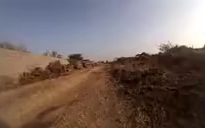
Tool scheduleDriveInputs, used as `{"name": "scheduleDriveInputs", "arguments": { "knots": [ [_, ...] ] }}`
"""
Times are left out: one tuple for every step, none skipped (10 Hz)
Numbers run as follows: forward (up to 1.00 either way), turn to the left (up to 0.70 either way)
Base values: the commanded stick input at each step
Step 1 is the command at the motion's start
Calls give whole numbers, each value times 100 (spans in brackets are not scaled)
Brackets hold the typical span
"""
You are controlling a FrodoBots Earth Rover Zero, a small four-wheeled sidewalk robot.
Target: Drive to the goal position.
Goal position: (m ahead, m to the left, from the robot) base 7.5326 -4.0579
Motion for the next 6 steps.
{"name": "scheduleDriveInputs", "arguments": {
  "knots": [
    [70, 17],
    [70, 10],
    [70, 3],
    [70, 0],
    [70, 0],
    [70, 0]
  ]
}}
